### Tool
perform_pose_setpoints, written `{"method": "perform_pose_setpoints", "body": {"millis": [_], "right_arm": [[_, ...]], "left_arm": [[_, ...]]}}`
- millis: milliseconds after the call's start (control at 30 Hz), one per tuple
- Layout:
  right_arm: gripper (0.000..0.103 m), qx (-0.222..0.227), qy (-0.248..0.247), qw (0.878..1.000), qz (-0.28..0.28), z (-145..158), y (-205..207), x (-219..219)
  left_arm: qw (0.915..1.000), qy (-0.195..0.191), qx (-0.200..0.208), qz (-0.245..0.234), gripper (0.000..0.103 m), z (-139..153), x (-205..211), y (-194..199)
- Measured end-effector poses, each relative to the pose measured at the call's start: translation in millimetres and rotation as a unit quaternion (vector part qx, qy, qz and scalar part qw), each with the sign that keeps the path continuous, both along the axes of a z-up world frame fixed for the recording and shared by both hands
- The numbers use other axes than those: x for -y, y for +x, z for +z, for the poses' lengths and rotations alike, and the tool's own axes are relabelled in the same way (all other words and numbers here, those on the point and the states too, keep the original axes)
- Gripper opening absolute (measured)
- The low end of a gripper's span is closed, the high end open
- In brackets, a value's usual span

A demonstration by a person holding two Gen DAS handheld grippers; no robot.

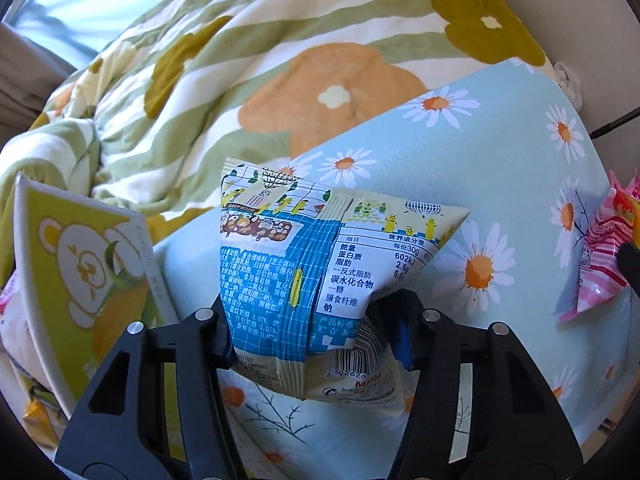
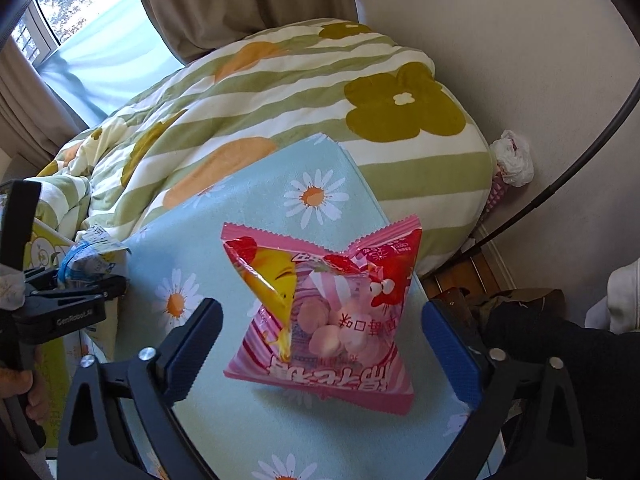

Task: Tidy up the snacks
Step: 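Carry both packets over the box and open both tools to release them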

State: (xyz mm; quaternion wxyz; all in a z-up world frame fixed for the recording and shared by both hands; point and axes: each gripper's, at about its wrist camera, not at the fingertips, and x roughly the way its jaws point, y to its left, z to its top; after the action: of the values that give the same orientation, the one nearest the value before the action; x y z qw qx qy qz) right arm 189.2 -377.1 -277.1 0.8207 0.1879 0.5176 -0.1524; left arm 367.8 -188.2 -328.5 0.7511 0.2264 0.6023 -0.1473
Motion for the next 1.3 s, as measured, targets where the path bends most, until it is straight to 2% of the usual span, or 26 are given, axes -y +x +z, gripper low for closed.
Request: {"method": "perform_pose_setpoints", "body": {"millis": [233,300,367,400,533,667,867,1033,1167,1300], "right_arm": [[0.089,-0.017,0.002,1.000,0.011,-16,9,-1],[0.085,-0.027,0.007,1.000,0.015,-23,12,-1],[0.075,-0.031,0.014,0.999,0.019,-27,13,-1],[0.073,-0.033,0.012,0.999,0.023,-28,13,-1],[0.064,-0.031,0.011,0.999,0.041,-24,12,-4],[0.063,-0.020,0.013,0.998,0.050,-12,10,-9],[0.063,0.013,0.010,0.996,0.087,29,11,-28],[0.063,0.046,0.011,0.989,0.137,70,18,-60],[0.063,0.078,0.013,0.978,0.195,107,29,-102],[0.063,0.109,0.022,0.963,0.246,136,38,-144]], "left_arm": [[0.9999,-0.010,-0.009,0.007,0.050,4,-4,-11],[0.9998,-0.014,-0.011,0.011,0.050,5,-5,-15],[0.9997,-0.016,-0.010,0.012,0.049,7,-5,-19],[0.9997,-0.018,-0.008,0.013,0.049,9,-5,-22],[0.9995,-0.027,0.000,0.018,0.049,21,-6,-30],[0.9985,-0.045,0.016,0.025,0.049,43,-11,-38],[0.9941,-0.081,0.055,0.047,0.049,97,-31,-56],[0.9854,-0.112,0.095,0.085,0.049,152,-66,-71],[0.9757,-0.119,0.135,0.125,0.049,191,-110,-85],[0.9660,-0.115,0.159,0.168,0.049,213,-157,-97]]}}
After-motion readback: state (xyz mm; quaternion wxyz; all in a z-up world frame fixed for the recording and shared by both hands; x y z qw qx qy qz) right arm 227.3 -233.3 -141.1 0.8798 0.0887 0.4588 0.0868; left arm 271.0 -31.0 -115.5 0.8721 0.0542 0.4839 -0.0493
